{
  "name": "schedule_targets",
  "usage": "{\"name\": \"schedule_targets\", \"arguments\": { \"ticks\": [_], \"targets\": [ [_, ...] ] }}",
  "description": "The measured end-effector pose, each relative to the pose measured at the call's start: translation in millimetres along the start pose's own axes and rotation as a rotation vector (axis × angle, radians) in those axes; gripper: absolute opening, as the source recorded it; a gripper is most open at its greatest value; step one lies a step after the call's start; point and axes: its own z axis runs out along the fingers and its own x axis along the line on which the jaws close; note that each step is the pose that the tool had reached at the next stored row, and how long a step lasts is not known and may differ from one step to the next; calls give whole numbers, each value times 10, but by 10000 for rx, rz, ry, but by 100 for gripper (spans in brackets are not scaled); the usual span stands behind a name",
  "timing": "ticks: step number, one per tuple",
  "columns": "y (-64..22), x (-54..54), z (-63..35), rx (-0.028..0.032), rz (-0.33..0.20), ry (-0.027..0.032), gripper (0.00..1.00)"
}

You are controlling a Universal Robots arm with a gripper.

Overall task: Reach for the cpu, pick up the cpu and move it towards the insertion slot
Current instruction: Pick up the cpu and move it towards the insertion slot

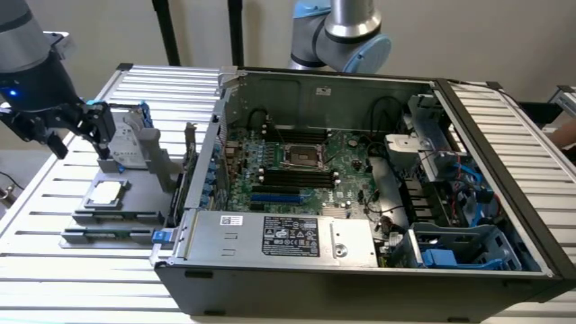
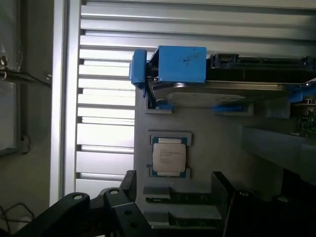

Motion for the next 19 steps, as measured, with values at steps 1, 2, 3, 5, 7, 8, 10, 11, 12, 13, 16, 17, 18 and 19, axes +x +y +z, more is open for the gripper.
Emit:
{"name": "schedule_targets", "arguments": {
  "ticks": [1,2,3,5,7,8,10,11,12,13,16,17,18,19],
  "targets": [
    [0,0,18,0,-3,0,71],
    [0,1,36,-1,-6,0,71],
    [0,1,53,0,-9,0,71],
    [0,2,90,0,-15,1,71],
    [0,3,126,-1,-20,0,71],
    [0,3,144,0,-23,1,71],
    [-1,3,181,0,-30,1,71],
    [-2,3,198,0,-33,1,71],
    [-3,3,217,0,-36,2,71],
    [-3,3,235,0,-38,1,71],
    [-5,3,291,0,-42,1,71],
    [-6,3,308,0,-42,2,71],
    [-7,3,326,0,-43,2,71],
    [-8,3,344,0,-43,2,71]
  ]
}}
